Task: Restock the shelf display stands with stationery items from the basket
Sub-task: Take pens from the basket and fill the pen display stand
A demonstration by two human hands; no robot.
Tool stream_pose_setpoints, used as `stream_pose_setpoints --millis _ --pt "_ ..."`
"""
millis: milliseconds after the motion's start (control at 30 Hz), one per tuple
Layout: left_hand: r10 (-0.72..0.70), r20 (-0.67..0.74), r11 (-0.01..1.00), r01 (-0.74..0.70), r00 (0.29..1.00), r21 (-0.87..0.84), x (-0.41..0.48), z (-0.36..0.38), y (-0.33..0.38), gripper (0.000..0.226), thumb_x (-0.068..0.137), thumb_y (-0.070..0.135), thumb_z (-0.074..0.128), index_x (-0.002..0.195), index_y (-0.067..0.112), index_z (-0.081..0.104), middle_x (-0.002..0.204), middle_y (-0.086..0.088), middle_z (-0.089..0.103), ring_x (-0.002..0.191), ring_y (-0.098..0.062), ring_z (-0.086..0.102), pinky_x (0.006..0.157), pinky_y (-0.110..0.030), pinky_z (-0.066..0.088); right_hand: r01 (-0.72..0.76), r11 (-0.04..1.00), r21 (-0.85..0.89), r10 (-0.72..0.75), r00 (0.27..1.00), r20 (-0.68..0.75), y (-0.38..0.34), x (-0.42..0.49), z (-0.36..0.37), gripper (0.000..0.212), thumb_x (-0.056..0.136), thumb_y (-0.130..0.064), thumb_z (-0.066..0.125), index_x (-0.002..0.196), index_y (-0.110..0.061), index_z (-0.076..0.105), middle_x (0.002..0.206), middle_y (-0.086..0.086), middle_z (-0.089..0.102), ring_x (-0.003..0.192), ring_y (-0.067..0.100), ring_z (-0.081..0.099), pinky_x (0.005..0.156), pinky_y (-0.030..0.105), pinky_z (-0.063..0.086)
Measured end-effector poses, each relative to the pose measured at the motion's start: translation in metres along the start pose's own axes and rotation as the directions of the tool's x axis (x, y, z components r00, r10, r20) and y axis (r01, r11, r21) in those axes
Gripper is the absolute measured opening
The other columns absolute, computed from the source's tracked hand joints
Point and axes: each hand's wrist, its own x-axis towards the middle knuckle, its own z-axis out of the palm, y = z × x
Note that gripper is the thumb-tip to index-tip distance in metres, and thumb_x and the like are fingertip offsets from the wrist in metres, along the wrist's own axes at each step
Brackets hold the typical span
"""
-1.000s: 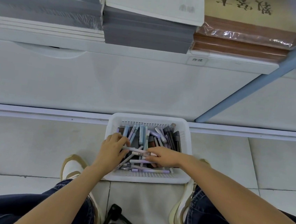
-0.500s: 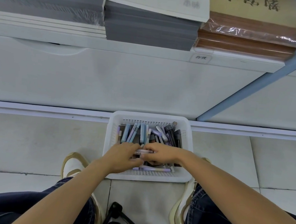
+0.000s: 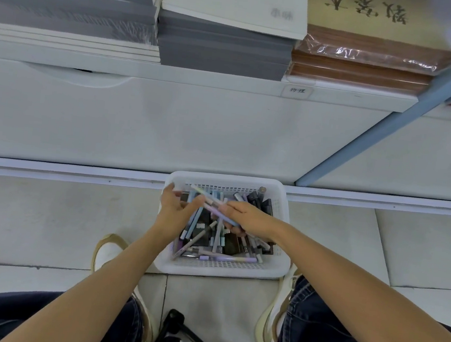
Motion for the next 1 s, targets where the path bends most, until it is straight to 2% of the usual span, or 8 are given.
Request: stream_pose_setpoints --millis 100,167,400,533,633,700,833,1000 --pt "-0.165 0.296 0.969 0.210 0.941 -0.128 -0.010 0.009 0.007 0.045 0.094 0.047 0.050 0.125 0.015 0.054 0.120 -0.005 0.060 0.108 -0.019 0.056 0.088 -0.029 0.049 0.022 0.998 0.054 -0.021 1.000 -0.015 -0.012 -0.001 0.005 0.039 0.104 -0.036 0.035 0.114 -0.003 0.052 0.076 -0.001 0.046 0.061 0.008 0.042 0.059 0.023 0.039" --pt "-0.174 0.349 0.909 0.286 0.921 -0.301 -0.016 0.022 0.006 0.041 0.101 0.036 0.044 0.130 0.009 0.055 0.113 -0.009 0.065 0.102 -0.022 0.061 0.098 -0.038 0.048 0.033 0.997 0.075 -0.031 0.999 -0.017 -0.021 -0.002 0.014 0.037 0.105 -0.034 0.034 0.118 -0.004 0.049 0.076 0.000 0.044 0.061 0.008 0.040 0.058 0.022 0.037" --pt "-0.253 0.091 0.764 0.256 0.963 -0.592 -0.012 0.043 0.026 0.034 0.106 0.022 0.035 0.119 0.000 0.057 0.094 -0.015 0.067 0.059 -0.018 0.065 0.049 -0.031 0.051 0.055 0.983 0.174 -0.038 0.994 -0.099 -0.037 -0.003 0.028 0.038 0.105 -0.034 0.035 0.128 -0.005 0.030 0.086 0.006 0.052 0.068 0.011 0.050 0.063 0.027 0.045" --pt "-0.331 0.000 0.779 0.273 0.944 -0.565 -0.010 0.036 0.022 0.031 0.106 0.023 0.033 0.107 0.006 0.058 0.089 -0.014 0.066 0.069 -0.024 0.061 0.049 -0.029 0.051 0.049 0.980 0.193 -0.036 0.997 -0.067 -0.037 -0.004 0.029 0.038 0.105 -0.029 0.034 0.133 -0.003 0.031 0.114 -0.003 0.051 0.097 0.004 0.054 0.073 0.011 0.050" --pt "-0.326 -0.099 0.776 0.206 0.940 -0.596 -0.005 0.024 0.016 0.027 0.106 0.021 0.032 0.094 0.009 0.053 0.085 -0.011 0.068 0.075 -0.027 0.064 0.056 -0.034 0.055 0.021 0.990 0.138 -0.012 0.997 -0.071 -0.032 -0.003 0.025 0.031 0.105 -0.026 0.036 0.124 -0.002 0.037 0.127 0.016 0.053 0.105 0.020 0.056 0.089 0.032 0.052" --pt "-0.278 -0.181 0.818 0.134 0.944 -0.560 -0.001 0.017 0.014 0.023 0.106 0.018 0.033 0.090 0.012 0.049 0.074 -0.006 0.064 0.072 -0.026 0.065 0.065 -0.035 0.054 0.035 0.985 0.168 -0.016 0.994 -0.110 -0.029 -0.002 0.024 0.020 0.105 -0.022 0.038 0.114 -0.005 0.041 0.116 0.018 0.060 0.097 0.024 0.061 0.086 0.035 0.054" --pt "-0.225 -0.212 0.851 0.086 0.951 -0.518 0.000 0.015 0.014 0.021 0.104 0.018 0.037 0.087 0.014 0.047 0.058 0.001 0.040 0.040 -0.008 0.040 0.040 -0.022 0.042 0.064 0.997 0.052 -0.053 0.981 -0.185 -0.020 -0.001 0.020 0.017 0.103 -0.020 0.042 0.103 -0.008 0.054 0.085 0.001 0.058 0.072 0.013 0.053 0.072 0.030 0.049" --pt "-0.153 -0.166 0.882 0.058 0.974 -0.468 -0.009 0.012 0.026 0.024 0.096 0.028 0.058 0.077 0.015 0.053 0.050 0.006 0.034 0.038 -0.006 0.026 0.034 -0.019 0.026 0.129 0.990 0.063 -0.116 0.978 -0.174 -0.019 -0.007 0.021 0.018 0.102 -0.021 0.046 0.101 -0.019 0.063 0.076 -0.004 0.063 0.065 0.005 0.056 0.067 0.020 0.048"
